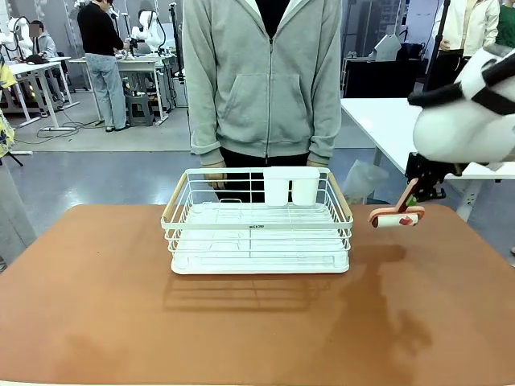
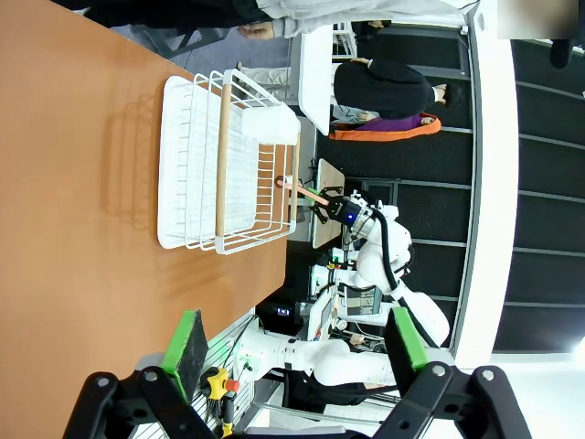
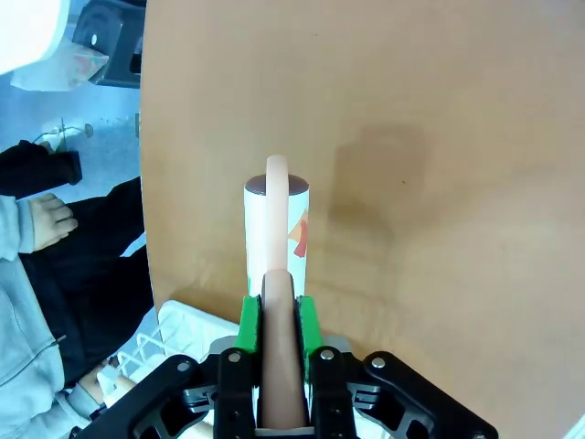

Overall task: Clean the table.
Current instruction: Place the Lint Roller down when the Dish drying rack is positioned in the middle of the table.

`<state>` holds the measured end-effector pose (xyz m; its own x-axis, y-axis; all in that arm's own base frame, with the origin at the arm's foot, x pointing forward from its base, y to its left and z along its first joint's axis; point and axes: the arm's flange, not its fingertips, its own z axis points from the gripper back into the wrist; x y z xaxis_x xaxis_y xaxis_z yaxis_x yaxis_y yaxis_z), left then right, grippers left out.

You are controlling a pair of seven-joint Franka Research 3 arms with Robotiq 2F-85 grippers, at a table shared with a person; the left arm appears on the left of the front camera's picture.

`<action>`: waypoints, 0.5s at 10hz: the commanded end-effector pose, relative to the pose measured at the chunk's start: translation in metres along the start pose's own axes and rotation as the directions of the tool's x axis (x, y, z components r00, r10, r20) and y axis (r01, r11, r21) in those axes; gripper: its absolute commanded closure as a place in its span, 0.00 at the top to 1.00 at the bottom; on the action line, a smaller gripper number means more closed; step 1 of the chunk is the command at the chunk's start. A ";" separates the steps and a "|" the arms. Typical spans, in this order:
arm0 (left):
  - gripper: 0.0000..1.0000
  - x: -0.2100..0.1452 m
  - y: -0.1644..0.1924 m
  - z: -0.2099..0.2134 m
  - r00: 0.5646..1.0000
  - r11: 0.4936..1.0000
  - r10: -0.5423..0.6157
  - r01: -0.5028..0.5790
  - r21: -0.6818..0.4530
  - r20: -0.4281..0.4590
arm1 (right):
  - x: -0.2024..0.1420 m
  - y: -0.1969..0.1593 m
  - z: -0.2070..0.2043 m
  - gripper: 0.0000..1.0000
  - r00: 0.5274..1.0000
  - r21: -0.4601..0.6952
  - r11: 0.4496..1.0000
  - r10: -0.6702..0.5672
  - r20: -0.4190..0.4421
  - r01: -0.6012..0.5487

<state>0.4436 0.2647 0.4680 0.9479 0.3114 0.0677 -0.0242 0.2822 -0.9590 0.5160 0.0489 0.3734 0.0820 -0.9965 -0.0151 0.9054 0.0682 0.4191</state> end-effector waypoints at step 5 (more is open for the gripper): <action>1.00 -0.002 0.000 0.003 1.000 1.000 -0.011 0.011 0.003 -0.007 | 0.002 0.004 -0.035 0.21 0.998 0.025 0.998 -0.065 0.022 0.064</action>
<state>0.4436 0.2647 0.4680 0.9478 0.3115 0.0677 -0.0242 0.2822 -0.9590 0.5284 0.0414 0.3426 0.0563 -0.9980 -0.0293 0.9070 0.0388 0.4193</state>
